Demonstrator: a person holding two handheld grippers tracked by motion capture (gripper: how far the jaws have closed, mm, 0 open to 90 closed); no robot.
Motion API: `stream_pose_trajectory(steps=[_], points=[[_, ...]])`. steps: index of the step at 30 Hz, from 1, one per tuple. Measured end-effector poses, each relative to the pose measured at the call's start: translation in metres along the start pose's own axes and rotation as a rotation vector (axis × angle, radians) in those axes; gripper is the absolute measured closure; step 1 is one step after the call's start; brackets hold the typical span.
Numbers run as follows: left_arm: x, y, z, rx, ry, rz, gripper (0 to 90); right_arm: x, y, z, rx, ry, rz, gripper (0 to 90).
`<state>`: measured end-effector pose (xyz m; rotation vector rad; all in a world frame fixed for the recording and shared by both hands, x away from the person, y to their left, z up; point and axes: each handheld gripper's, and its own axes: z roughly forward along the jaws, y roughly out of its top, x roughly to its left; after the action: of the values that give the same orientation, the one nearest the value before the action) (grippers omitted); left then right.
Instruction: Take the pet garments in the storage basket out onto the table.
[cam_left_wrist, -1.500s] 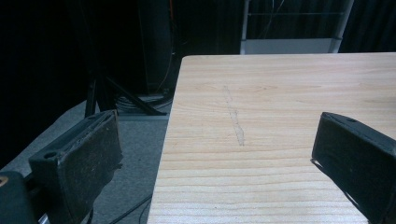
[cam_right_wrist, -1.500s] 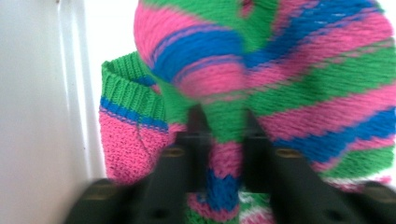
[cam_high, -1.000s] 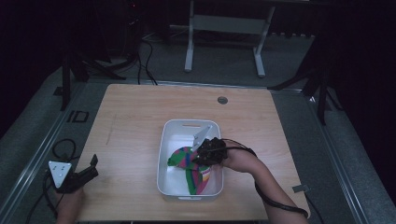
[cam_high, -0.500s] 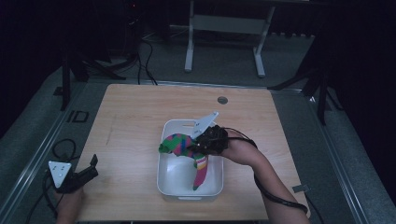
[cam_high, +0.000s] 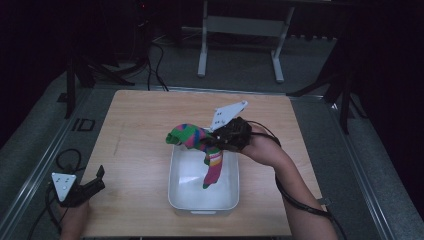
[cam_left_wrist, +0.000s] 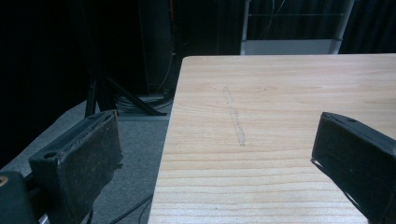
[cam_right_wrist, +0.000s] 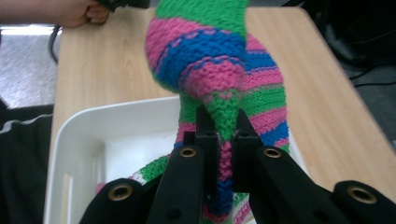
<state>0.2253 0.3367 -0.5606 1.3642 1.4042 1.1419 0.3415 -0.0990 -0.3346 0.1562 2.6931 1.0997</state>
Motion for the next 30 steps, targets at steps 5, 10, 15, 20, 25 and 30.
stream_pose_trajectory(steps=[5,10,15,20,25,30], points=[[0.000,0.000,0.000,0.002,0.003,0.004,2.1,-0.010,-0.007,-0.023,-0.030,-0.050,0.027,85.6],[0.000,0.000,0.000,0.004,0.003,0.005,2.1,-0.016,-0.014,-0.038,-0.039,-0.088,0.048,85.6],[-0.001,0.000,0.000,0.003,0.003,0.006,2.1,-0.026,-0.028,-0.065,-0.044,-0.141,0.083,85.5],[-0.001,0.000,0.000,0.005,0.004,0.009,2.2,-0.033,-0.039,-0.081,-0.040,-0.177,0.108,85.5],[-0.001,0.000,0.001,0.006,0.004,0.008,2.1,-0.040,-0.062,-0.098,-0.029,-0.228,0.155,85.5],[-0.002,0.000,0.000,0.005,0.003,0.011,2.1,-0.045,-0.083,-0.106,-0.029,-0.247,0.201,85.5]])
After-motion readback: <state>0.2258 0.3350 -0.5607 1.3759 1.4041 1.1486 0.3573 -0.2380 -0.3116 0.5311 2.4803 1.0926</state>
